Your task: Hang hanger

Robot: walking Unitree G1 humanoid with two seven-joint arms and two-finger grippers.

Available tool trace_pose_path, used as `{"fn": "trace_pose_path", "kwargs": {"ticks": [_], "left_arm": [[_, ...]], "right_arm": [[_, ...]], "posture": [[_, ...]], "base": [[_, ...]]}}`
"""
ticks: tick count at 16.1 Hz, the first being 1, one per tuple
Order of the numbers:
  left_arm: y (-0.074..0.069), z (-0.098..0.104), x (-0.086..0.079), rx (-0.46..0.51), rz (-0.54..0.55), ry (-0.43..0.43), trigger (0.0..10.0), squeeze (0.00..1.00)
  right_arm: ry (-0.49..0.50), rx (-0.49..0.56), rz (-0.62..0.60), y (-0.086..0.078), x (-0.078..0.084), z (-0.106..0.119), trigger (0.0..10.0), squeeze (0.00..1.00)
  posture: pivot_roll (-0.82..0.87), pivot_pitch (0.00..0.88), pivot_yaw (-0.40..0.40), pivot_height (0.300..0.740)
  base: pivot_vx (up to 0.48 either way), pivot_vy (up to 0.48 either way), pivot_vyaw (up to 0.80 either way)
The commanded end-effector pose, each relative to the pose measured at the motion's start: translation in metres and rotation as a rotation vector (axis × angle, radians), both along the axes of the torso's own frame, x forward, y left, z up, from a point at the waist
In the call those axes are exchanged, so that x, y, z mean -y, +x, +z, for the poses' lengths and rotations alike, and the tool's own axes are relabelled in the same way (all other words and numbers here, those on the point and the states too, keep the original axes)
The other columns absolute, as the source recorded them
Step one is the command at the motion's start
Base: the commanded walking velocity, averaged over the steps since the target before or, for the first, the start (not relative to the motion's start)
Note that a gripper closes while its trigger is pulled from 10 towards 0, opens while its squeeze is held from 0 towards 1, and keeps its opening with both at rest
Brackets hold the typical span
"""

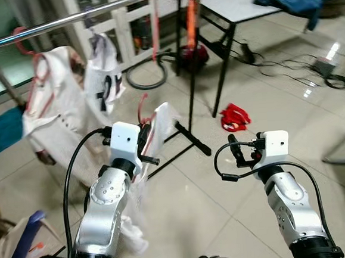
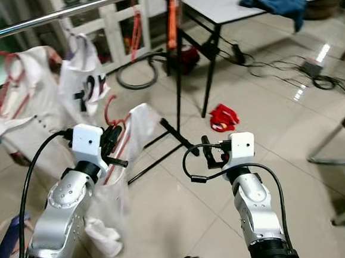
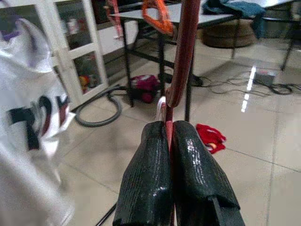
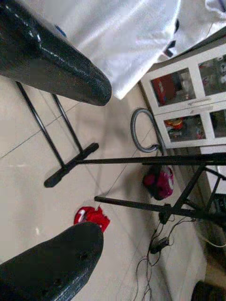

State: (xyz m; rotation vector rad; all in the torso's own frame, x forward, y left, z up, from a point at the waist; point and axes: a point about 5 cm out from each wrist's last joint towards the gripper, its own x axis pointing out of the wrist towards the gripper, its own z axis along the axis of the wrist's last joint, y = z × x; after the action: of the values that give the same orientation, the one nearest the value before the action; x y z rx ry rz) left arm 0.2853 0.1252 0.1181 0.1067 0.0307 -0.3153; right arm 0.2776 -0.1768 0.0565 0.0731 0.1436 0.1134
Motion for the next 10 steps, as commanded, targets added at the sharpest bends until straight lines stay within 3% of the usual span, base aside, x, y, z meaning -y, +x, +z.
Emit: {"fn": "trace_pose_path", "kwargs": {"ticks": [1,4,10], "left_arm": [[0.005,0.01,0.002,0.045,-0.028,-0.004,10.0,0.0],[0.009,0.025,0.011,0.078,-0.105,-0.051,10.0,0.0],[0.014,0.038,0.02,0.111,-0.204,-0.046,10.0,0.0]], "right_arm": [[-0.001,0.017,0.002,0.004,0.001,0.004,10.0,0.0],[-0.009,0.012,0.003,0.004,0.001,0.003,10.0,0.0],[0.006,0.01,-0.018,0.005,0.003,0.002,10.0,0.0]], "posture": [[0.05,0.0,0.022,0.74],[0.05,0.0,0.036,0.74],[0.03,0.0,0.044,0.74]], "base": [[0.0,0.0,-0.64],[0.0,0.0,-0.64],[0.0,0.0,-0.64]]}}
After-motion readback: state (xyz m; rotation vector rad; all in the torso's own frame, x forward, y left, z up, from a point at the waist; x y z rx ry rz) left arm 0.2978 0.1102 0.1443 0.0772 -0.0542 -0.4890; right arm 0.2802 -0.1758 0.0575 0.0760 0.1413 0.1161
